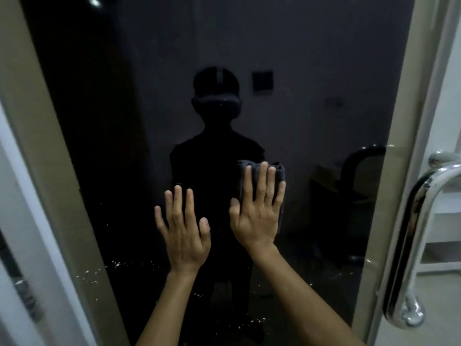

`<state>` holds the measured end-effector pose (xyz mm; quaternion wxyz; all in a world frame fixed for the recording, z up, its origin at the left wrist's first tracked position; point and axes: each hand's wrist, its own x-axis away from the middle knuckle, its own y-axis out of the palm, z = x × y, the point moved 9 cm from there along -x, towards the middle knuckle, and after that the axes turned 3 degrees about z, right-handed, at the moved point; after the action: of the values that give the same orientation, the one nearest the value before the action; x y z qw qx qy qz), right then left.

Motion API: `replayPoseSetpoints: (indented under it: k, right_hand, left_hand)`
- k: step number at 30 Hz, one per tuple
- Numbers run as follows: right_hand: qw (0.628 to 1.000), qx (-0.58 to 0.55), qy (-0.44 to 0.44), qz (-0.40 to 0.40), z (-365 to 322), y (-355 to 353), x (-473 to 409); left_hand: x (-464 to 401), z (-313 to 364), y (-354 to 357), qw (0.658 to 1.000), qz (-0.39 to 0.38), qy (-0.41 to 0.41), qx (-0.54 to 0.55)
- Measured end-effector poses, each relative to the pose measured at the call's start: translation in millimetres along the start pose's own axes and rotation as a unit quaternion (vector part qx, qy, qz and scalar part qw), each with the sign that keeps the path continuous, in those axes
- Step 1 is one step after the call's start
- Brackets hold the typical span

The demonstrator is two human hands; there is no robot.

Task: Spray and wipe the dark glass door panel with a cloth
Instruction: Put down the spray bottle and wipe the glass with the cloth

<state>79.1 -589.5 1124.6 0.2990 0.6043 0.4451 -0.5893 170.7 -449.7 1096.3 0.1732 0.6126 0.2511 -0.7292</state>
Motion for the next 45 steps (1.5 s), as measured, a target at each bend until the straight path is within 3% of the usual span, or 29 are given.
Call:
replayPoseSetpoints:
  k: [3, 9, 19, 24, 31, 39, 45]
  right_hand:
    - [0.999, 0.005, -0.051, -0.008, -20, 7, 14]
    - [0.999, 0.008, -0.048, -0.018, -33, 15, 33]
    - [1.000, -0.012, -0.005, -0.013, -50, 17, 30]
    - [0.999, -0.015, -0.019, -0.022, -91, 24, 26]
    - [1.000, -0.013, -0.021, -0.018, -139, 30, 23]
    - [0.996, -0.012, -0.078, -0.030, -219, 43, 34]
    - [0.998, -0.011, -0.062, -0.024, -230, 47, 36]
  left_hand:
    - [-5, -20, -7, 0.999, 0.014, -0.028, -0.015]
    - [-2, -49, -14, 0.999, 0.002, -0.039, -0.031]
    - [-1, -54, -15, 0.999, -0.017, -0.012, -0.032]
    - [-13, -75, -36, 0.998, -0.018, 0.058, -0.024]
    - [-31, -168, -72, 0.997, 0.051, -0.036, -0.054]
    - [-28, -185, -70, 0.999, -0.013, 0.003, -0.042]
    - [-31, -192, -81, 0.999, -0.037, 0.038, 0.003]
